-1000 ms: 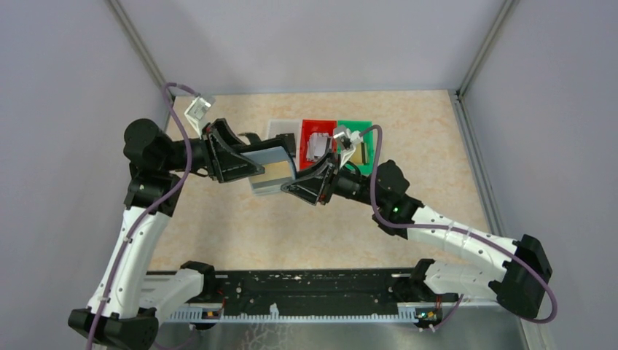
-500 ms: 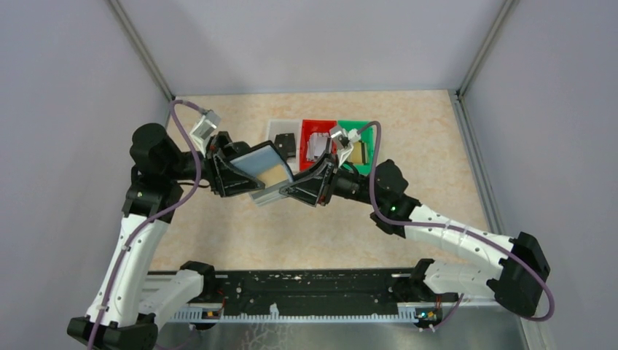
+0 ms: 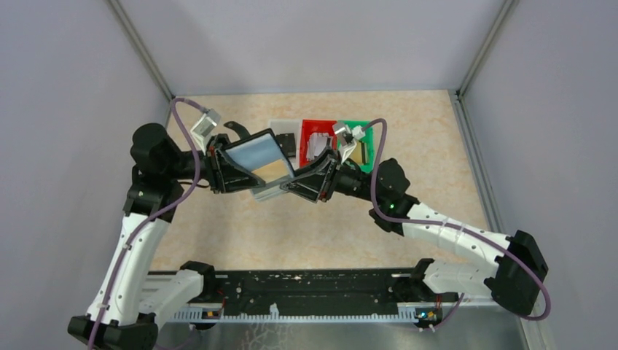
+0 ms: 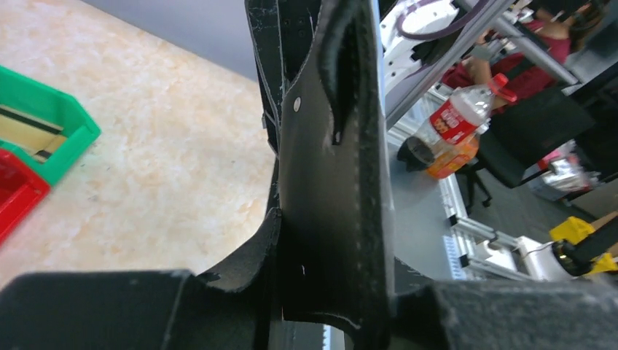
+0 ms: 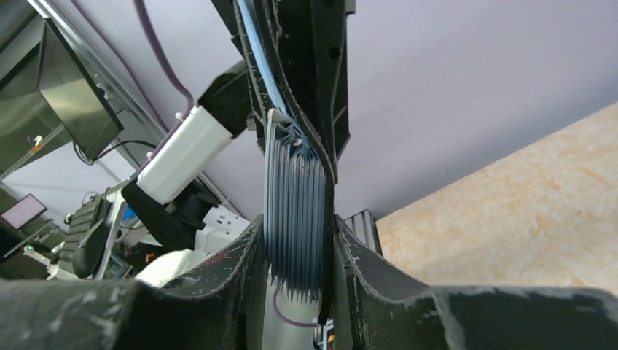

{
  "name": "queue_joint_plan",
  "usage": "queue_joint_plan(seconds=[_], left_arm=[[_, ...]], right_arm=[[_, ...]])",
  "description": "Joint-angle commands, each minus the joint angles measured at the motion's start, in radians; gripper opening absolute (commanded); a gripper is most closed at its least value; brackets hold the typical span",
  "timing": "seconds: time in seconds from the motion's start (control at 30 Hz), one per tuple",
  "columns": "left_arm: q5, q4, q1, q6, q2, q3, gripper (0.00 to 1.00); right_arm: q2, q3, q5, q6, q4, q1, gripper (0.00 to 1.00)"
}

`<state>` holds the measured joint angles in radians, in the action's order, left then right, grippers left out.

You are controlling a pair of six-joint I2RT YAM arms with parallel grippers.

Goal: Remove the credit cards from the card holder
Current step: Remove the credit card from the card holder.

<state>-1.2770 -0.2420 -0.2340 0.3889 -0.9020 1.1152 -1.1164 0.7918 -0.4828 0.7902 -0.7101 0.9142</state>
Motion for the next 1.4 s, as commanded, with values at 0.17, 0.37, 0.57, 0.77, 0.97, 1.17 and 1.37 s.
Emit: queue_joint_plan(seconds=[0.17, 0.37, 0.57, 0.77, 0.97, 1.17, 1.37], left_arm=[[-0.082, 0.559, -0.004, 0.634, -0.030, -0.079, 0.01], [-0.076, 0.590, -0.005, 0.719, -0.025, -0.077, 0.00], [-0.066, 0.581, -0.004, 0.732, -0.018, -0.078, 0.00], [-0.072, 0.578, -0.005, 0.711, -0.013, -0.080, 0.00], [-0.071, 0.574, -0.005, 0.693, -0.011, -0.081, 0.00], [-0.065, 0.569, -0.005, 0.676, -0.011, -0.076, 0.00], [-0.064, 0.564, -0.005, 0.652, -0.006, -0.070, 0.00]], right_arm=[[0.053, -0.068, -0.021, 0.059, -0.259, -0.015, 0.27], [0.044, -0.100, -0.046, 0.102, -0.364, -0.039, 0.36], [0.042, -0.119, -0.058, 0.105, -0.397, -0.041, 0.49], [0.040, -0.103, -0.031, 0.112, -0.370, -0.047, 0.49], [0.028, -0.096, -0.045, 0.125, -0.382, -0.048, 0.49], [0.024, -0.088, -0.046, 0.129, -0.378, -0.048, 0.51], [0.020, -0.081, 0.013, 0.132, -0.309, -0.051, 0.47]])
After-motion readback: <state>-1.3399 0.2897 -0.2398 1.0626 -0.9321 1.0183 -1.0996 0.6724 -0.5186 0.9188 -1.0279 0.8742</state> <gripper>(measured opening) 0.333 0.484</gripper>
